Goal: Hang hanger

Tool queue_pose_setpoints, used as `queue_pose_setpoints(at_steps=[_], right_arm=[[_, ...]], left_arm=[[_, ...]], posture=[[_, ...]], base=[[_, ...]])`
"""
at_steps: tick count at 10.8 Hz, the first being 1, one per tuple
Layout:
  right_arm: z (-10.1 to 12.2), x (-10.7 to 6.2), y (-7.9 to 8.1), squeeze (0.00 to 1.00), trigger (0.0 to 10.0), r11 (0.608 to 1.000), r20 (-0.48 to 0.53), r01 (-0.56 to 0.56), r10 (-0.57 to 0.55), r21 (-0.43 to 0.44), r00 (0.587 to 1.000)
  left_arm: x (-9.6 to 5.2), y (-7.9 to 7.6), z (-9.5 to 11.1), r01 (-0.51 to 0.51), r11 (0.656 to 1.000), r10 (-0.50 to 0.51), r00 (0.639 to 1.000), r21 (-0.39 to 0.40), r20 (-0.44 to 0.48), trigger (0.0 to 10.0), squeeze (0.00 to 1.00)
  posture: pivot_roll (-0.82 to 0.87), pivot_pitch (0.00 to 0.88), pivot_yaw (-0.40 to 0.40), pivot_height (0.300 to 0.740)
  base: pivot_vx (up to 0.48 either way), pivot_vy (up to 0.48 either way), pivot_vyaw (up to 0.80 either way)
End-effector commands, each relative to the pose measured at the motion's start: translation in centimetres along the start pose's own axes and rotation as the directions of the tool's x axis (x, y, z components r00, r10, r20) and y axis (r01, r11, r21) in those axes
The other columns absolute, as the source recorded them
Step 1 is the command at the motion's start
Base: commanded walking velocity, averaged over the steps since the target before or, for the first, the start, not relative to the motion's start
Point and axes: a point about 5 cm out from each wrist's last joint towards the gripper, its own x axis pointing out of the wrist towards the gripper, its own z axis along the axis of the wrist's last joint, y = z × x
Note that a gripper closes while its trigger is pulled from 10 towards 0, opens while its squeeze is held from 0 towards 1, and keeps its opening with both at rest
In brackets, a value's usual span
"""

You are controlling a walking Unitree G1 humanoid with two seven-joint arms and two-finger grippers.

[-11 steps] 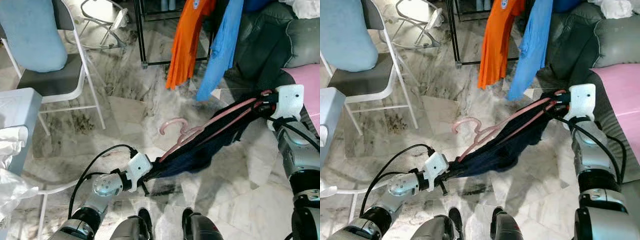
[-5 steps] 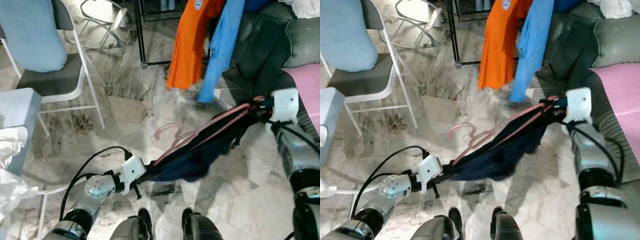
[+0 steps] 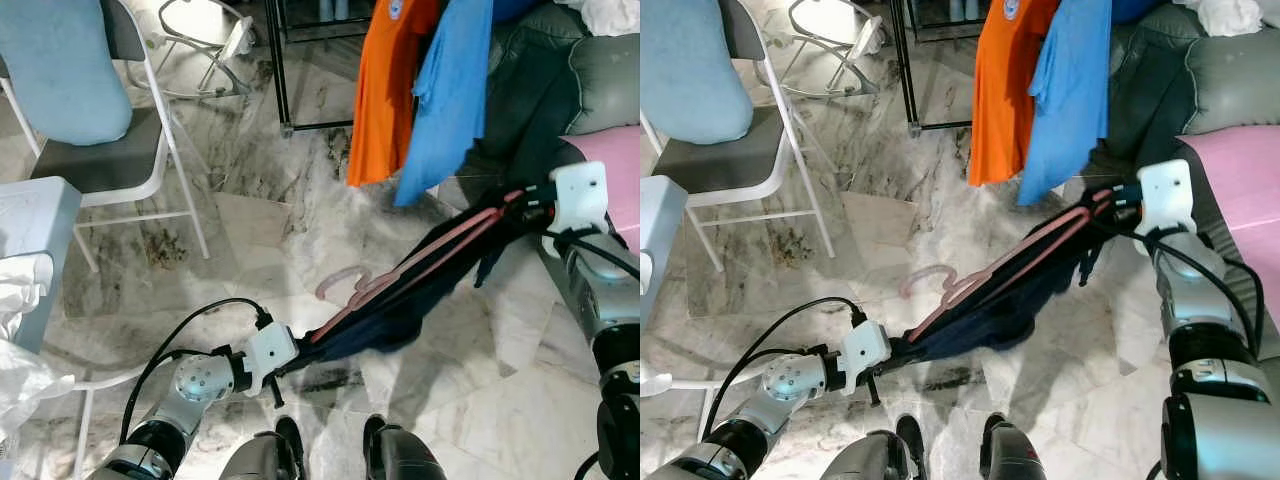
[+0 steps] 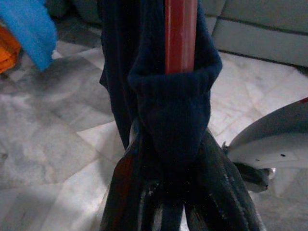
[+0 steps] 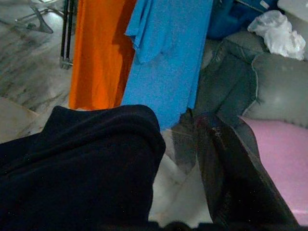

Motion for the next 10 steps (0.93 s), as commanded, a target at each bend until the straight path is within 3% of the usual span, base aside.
queue_pose_setpoints(at_steps=[1,3,4,6,7,8,9,10], right_arm=[[5.9,-0.3,-5.3,0.0,0.0,0.984,0.22,0.175,-0.162,-0.042,0.962],[6.3,-0.2,-5.0,0.0,0.0,0.985,0.241,0.157,-0.134,-0.078,0.961],[6.4,-0.4,-4.2,0.0,0.0,0.993,0.289,0.098,-0.074,-0.07,0.954],[5.2,-1.3,-0.5,0.0,0.0,0.989,0.343,-0.123,0.144,-0.082,0.928],[4.8,-1.6,0.1,0.0,0.0,0.985,0.343,-0.147,0.171,-0.096,0.924],[3.4,-2.1,1.1,0.0,0.0,0.978,0.321,-0.198,0.21,-0.071,0.923],[2.7,-2.4,1.1,0.0,0.0,0.981,0.303,-0.18,0.193,-0.068,0.933],[2.8,-2.4,0.7,0.0,0.0,0.988,0.304,-0.144,0.155,-0.061,0.94]], left_arm=[[-4.3,-2.4,-5.6,0.028,0.992,-0.06,0.962,-0.12,-0.268,0.0,0.0],[-4.5,-3.0,-6.1,0.062,0.994,-0.089,0.945,-0.095,-0.313,0.0,0.0],[-4.6,-2.7,-6.2,-0.002,0.992,-0.038,0.949,-0.128,-0.312,0.0,0.0],[-4.2,-0.2,-5.5,-0.226,0.952,0.162,0.944,-0.206,-0.287,0.0,0.0],[-4.1,0.3,-5.2,-0.26,0.94,0.197,0.941,-0.219,-0.274,0.0,0.0],[-3.6,1.4,-4.4,-0.325,0.907,0.266,0.935,-0.268,-0.234,0.0,0.0],[-3.3,1.6,-4.0,-0.305,0.913,0.252,0.944,-0.27,-0.214,0.0,0.0],[-3.0,1.1,-3.9,-0.232,0.944,0.181,0.959,-0.236,-0.218,0.0,0.0]], posture=[[-0.18,0.278,0.055,0.74],[-0.19,0.282,0.061,0.74],[-0.19,0.285,0.059,0.74],[-0.18,0.29,0.055,0.74],[-0.18,0.291,0.055,0.74],[-0.18,0.292,0.054,0.74],[-0.18,0.293,0.056,0.74],[-0.19,0.294,0.058,0.74]], base=[[0.0,0.0,0.0],[0.0,0.0,0.0],[0.0,0.0,0.0],[0.0,0.0,0.0],[0.0,0.0,0.0],[0.0,0.0,0.0],[0.0,0.0,0.0],[0.0,0.0,0.0]])
